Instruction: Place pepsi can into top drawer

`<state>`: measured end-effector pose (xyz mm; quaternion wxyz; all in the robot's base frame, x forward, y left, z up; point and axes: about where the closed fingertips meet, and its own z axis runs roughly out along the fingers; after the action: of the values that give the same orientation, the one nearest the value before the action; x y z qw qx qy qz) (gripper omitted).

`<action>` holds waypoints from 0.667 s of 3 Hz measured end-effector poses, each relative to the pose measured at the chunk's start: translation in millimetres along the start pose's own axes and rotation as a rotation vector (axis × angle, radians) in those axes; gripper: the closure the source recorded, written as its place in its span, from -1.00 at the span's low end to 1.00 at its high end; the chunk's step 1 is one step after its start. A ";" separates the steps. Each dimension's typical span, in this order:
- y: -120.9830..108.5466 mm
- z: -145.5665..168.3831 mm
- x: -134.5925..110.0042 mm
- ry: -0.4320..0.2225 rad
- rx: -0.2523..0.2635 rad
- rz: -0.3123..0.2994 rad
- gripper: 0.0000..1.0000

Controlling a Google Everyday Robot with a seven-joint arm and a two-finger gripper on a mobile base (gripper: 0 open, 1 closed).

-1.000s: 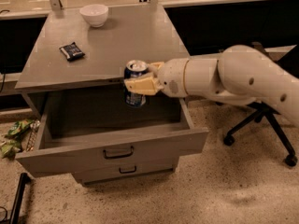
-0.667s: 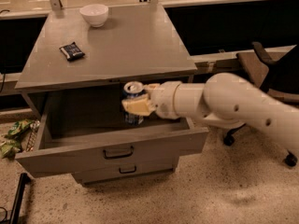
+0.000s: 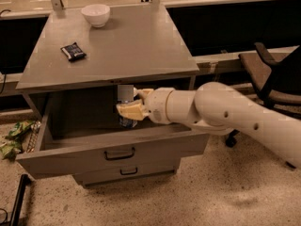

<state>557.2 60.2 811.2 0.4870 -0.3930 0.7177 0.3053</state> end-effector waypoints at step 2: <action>-12.9 86.9 64.1 -0.043 -0.169 0.001 0.97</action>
Offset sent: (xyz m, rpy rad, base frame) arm 0.0509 0.0624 -0.1287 0.1075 0.0521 0.2088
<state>594.3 108.0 720.8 0.4673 -0.4256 0.6789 0.3736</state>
